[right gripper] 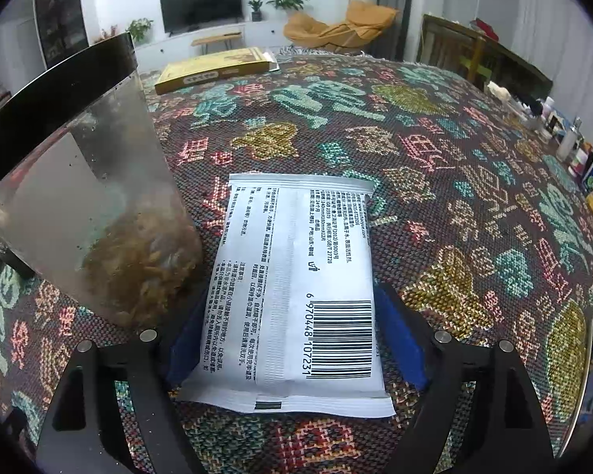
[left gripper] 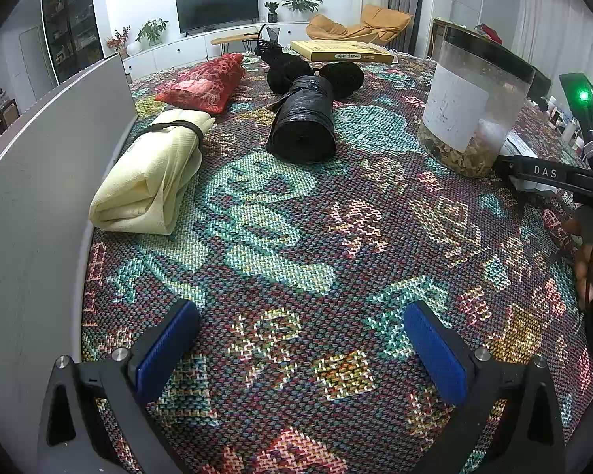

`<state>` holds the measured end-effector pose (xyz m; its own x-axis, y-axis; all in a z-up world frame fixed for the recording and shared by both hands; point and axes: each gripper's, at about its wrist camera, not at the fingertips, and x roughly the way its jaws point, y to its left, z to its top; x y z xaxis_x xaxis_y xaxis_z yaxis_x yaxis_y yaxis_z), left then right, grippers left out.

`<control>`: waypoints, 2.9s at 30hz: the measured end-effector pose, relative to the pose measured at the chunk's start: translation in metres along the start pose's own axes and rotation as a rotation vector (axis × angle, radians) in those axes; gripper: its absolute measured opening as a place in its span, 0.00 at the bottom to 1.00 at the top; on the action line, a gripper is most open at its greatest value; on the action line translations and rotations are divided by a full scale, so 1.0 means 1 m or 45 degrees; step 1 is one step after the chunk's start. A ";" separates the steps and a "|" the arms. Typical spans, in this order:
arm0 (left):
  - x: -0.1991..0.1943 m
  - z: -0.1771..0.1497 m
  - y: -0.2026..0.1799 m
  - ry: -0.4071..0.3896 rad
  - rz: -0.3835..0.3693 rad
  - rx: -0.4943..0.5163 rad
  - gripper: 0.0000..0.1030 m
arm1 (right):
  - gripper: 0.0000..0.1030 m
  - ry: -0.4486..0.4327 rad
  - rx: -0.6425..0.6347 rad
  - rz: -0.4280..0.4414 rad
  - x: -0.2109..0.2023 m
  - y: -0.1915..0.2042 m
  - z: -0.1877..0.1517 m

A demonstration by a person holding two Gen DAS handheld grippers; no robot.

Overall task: Organize soft objects
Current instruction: 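Lift the white sachet and hold it above the table with the right tool, then grasp the black plastic-wrapped roll with the left tool while the right tool holds the sachet, then carry the black roll and white sachet over the white box and open both tools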

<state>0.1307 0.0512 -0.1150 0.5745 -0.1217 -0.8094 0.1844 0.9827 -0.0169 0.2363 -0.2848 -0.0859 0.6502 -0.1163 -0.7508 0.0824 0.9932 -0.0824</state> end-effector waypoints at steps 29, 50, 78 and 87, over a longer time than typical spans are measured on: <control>-0.016 0.040 -0.001 0.001 0.094 0.063 1.00 | 0.82 0.000 0.001 0.003 -0.002 -0.001 -0.001; 0.087 0.143 0.005 0.206 0.035 -0.085 0.38 | 0.84 0.011 0.013 0.063 0.001 -0.006 0.000; -0.215 0.019 0.213 -0.079 -0.025 -0.387 0.36 | 0.62 -0.053 -0.024 1.091 -0.237 0.189 0.026; -0.238 -0.063 0.307 -0.025 0.427 -0.615 0.92 | 0.83 0.217 -0.357 1.232 -0.239 0.346 -0.028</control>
<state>0.0004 0.3905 0.0352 0.5541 0.2085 -0.8060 -0.3914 0.9197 -0.0312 0.0883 0.0869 0.0464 0.2264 0.7179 -0.6584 -0.6148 0.6296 0.4750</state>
